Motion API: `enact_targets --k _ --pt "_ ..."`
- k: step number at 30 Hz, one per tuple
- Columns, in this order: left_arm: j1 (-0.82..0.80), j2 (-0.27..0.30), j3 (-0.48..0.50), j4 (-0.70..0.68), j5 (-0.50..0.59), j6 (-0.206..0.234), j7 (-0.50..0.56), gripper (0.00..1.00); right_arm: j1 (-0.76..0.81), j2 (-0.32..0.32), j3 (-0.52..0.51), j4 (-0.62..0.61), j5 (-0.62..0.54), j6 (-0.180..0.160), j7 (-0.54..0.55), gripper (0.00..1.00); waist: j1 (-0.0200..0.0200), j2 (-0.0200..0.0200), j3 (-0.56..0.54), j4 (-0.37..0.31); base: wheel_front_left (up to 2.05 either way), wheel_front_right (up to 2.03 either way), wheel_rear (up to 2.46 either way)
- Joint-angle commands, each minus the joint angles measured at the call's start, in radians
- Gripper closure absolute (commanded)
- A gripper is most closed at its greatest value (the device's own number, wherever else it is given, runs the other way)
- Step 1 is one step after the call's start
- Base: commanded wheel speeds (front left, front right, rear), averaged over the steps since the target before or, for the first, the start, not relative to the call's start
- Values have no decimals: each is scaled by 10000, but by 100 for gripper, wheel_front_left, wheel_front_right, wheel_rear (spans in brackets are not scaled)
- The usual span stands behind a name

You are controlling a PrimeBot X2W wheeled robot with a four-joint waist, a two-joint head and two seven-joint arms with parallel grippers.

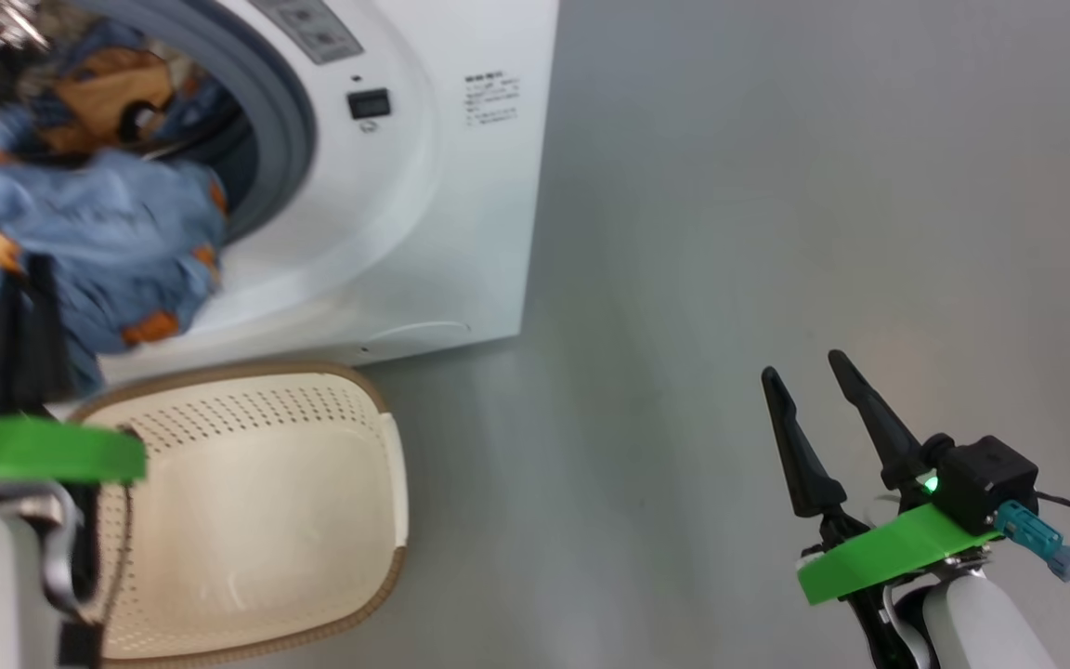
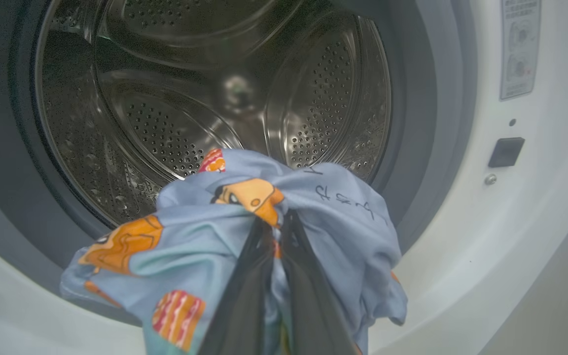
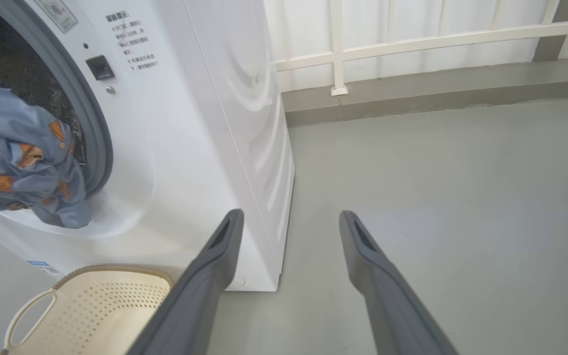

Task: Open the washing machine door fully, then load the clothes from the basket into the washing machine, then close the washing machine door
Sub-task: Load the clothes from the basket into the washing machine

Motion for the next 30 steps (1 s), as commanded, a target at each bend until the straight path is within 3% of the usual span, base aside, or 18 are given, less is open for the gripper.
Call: enact_targets --k 1,13,26,30 --pt "-635 522 397 -2 90 -45 -65 100 -181 51 282 -234 -95 98 -49 0 0 -1 443 -330 0 0 0" --pt "-3628 1560 391 1630 179 -170 -50 100 -421 187 285 -373 -93 98 -49 0 0 -1 1492 -716 0 0 0" --pt "-6485 2011 47 3877 76 -257 57 100 -522 327 311 -533 -74 98 -49 0 0 -1 3230 -887 0 0 0" --pt "-7246 2202 96 4252 161 25 -10 100 -451 386 322 -583 -59 98 -49 0 0 -1 3634 -1000 0 0 0"
